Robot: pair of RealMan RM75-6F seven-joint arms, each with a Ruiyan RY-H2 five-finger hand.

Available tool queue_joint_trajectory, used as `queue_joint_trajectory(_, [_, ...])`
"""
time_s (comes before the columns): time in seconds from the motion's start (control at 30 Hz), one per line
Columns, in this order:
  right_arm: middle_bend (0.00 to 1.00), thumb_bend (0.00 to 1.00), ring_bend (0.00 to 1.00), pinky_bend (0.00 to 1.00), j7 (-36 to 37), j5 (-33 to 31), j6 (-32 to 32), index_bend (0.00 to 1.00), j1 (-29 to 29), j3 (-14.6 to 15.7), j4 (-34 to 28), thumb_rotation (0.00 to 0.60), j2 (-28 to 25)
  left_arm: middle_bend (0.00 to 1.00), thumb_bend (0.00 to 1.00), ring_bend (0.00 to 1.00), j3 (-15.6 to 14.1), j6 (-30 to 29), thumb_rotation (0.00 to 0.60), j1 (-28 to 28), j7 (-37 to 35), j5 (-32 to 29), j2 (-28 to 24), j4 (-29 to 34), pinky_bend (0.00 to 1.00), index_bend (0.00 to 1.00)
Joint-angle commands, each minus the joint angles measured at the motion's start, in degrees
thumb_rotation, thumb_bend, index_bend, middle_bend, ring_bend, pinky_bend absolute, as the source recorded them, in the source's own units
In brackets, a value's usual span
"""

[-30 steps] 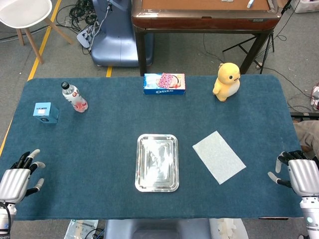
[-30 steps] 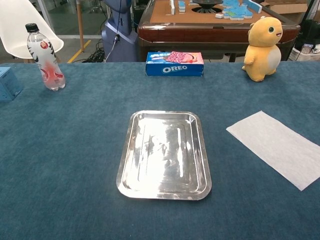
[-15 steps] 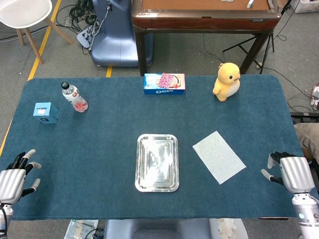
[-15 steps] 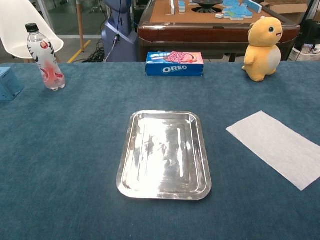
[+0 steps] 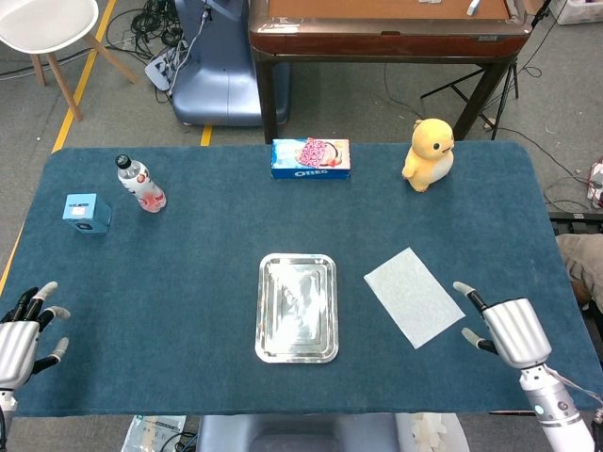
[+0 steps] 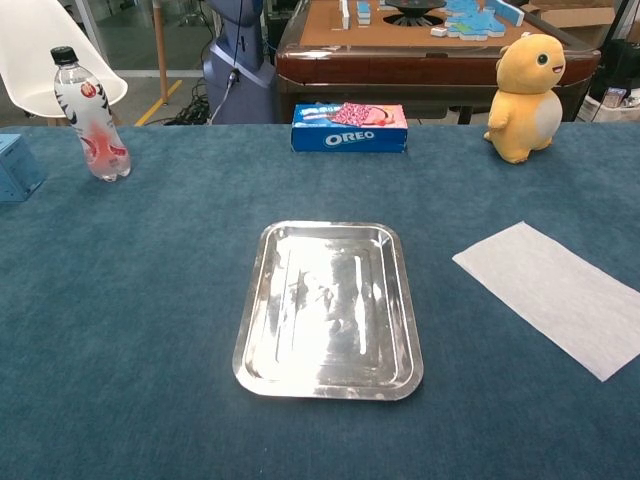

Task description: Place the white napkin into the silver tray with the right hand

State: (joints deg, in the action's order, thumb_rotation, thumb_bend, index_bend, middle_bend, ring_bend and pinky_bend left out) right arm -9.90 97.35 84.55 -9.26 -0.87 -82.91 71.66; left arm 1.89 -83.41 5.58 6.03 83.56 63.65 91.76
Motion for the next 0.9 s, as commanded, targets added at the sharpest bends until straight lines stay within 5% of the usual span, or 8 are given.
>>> queue_joint_trajectory(0.03, [1.0, 0.0, 1.0, 1.0, -1.0, 0.3, -0.7, 0.26, -0.1, 0.7, 0.4, 0.6, 0.7, 0.11, 0.3, 0.08, 0.0, 0.1, 0.6, 0.0, -0.1, 0.0, -0.1, 0.1, 0.29, 0.41])
queue_joint_trajectory(0.9, [1.0, 0.0, 1.0, 1.0, -3.9, -0.7, -7.6, 0.26, -2.2, 3.5, 8.8, 0.6, 7.8, 0.11, 0.3, 0.08, 0.5, 1.0, 0.6, 0.2, -1.2, -1.2, -0.2, -0.7, 0.29, 0.41])
